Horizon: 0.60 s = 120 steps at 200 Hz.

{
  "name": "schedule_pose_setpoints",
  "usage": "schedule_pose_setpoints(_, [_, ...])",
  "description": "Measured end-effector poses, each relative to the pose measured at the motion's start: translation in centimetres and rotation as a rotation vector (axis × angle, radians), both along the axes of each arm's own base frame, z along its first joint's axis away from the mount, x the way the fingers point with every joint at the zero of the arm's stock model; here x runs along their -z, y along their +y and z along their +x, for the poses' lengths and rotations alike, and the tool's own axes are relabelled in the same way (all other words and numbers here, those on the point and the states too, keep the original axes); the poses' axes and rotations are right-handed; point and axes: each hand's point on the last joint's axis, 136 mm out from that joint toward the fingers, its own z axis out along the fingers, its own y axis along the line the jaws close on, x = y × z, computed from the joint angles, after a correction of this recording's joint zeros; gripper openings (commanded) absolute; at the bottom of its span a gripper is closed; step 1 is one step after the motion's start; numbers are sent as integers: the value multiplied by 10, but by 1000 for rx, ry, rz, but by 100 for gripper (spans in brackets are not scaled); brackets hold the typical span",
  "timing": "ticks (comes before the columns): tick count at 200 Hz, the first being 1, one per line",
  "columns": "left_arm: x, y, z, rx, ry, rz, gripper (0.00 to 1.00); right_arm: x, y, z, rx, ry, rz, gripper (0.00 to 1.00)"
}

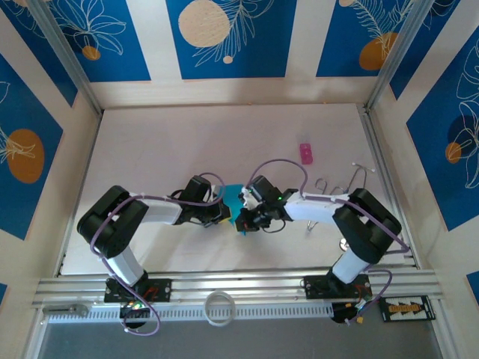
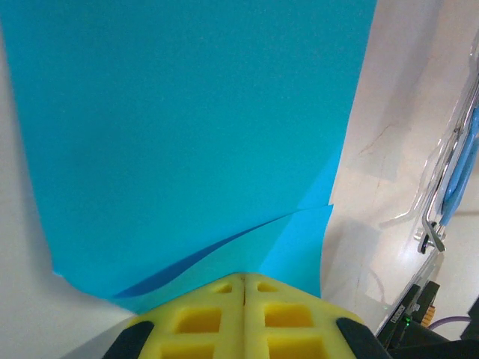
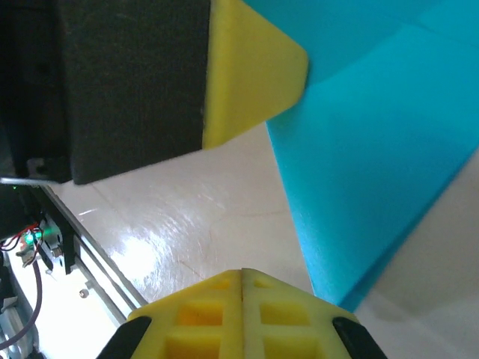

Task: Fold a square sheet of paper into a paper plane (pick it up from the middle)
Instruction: Third fold the triangle at the center of the table.

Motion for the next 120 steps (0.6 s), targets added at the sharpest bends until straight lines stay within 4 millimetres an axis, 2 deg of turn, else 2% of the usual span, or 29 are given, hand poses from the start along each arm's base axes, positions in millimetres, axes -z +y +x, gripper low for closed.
schedule_pose_setpoints(20, [0,0,0,0,0,0,0,7,6,-2,-22,6,-16,6])
schedule_pose_setpoints(45, [0,0,0,2,-1,2,0,13,4,-3,-27,4,-42,6])
schedule_pose_setpoints(85, [0,0,0,2,-2,2,0,27,-13,0,10,21,-56,7])
schedule_pose_setpoints(120, [0,0,0,0,-2,4,0,26,-21,-2,32,24,-3,7])
